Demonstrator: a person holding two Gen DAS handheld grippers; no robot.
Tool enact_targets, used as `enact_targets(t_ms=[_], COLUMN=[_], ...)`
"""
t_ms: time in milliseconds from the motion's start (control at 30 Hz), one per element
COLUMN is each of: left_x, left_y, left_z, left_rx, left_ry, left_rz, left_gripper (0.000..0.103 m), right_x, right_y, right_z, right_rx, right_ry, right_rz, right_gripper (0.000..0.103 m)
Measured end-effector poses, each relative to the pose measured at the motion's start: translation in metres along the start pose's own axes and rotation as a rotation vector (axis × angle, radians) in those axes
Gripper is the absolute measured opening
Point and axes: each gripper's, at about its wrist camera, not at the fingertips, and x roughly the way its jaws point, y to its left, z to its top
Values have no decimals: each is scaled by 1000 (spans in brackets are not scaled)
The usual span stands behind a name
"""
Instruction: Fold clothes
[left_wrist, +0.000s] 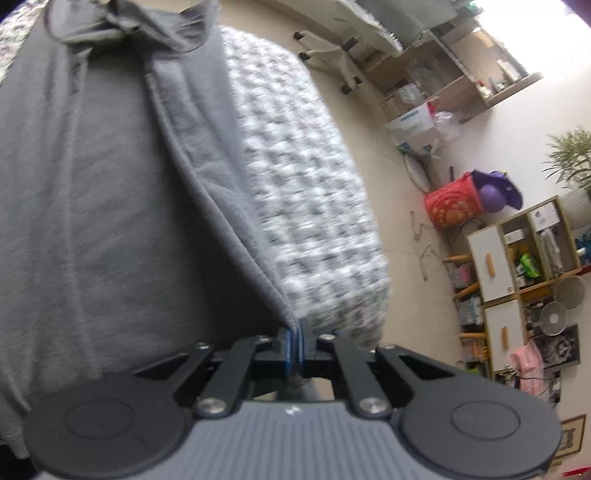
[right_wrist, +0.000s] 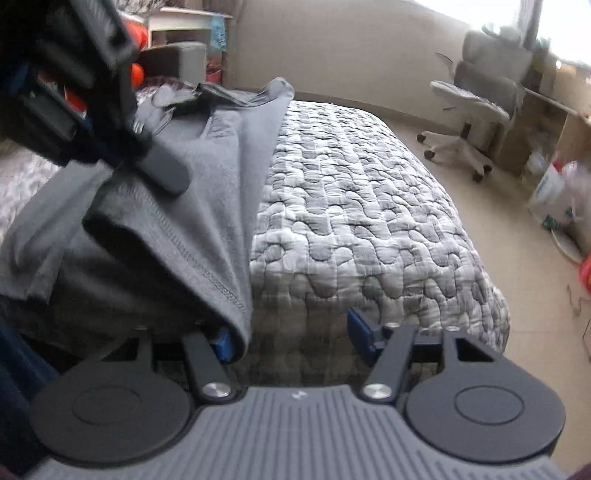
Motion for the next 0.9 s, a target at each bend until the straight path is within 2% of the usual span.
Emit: enact_targets(t_ms=[67, 233, 300, 400, 433, 500, 533, 667, 700, 767, 833, 900], left_x=[3, 2, 2, 2, 3, 5, 7, 17, 19, 18, 12, 0], left_y=[8, 16, 16, 20, 22, 26, 27, 29, 30, 30, 29, 30], left_z=[-3, -9, -12, -14, -14, -14, -13, -8, -8, -9, -10, -12], left_rx=[2, 16, 24, 36, 38, 40, 51, 131, 148, 172, 189, 198], left_ry=[19, 49, 58, 72, 80, 97, 106, 136, 142, 149, 140, 115], left_rz=[29, 69, 87, 109, 113, 120, 127, 206, 212, 203, 197, 187], left_gripper=[3, 3, 3, 3, 3, 3, 3, 3, 7, 7, 13, 23], right_x=[0, 5, -1, -11, -10, -4, -2, -4, -4, -6, -8, -13], right_y=[6, 9, 8, 14, 18, 19, 19, 18, 16, 9, -1, -14], right_z=[1, -1, -2, -6, -8, -10, -10, -11, -12, -13, -14, -14], right_rx=[-53, -43, -25, -94, -127, -135, -136, -145, -139, -114, -82, -55], right_ry=[-3, -6, -28, -93, -86, -57, -44, -7, 5, 28, 52, 71], right_rz=[-21, -11, 3, 13, 13, 32, 44, 87, 101, 129, 159, 187], right_gripper=[58, 58, 58, 58, 57, 45, 43, 44, 44, 46, 46, 46])
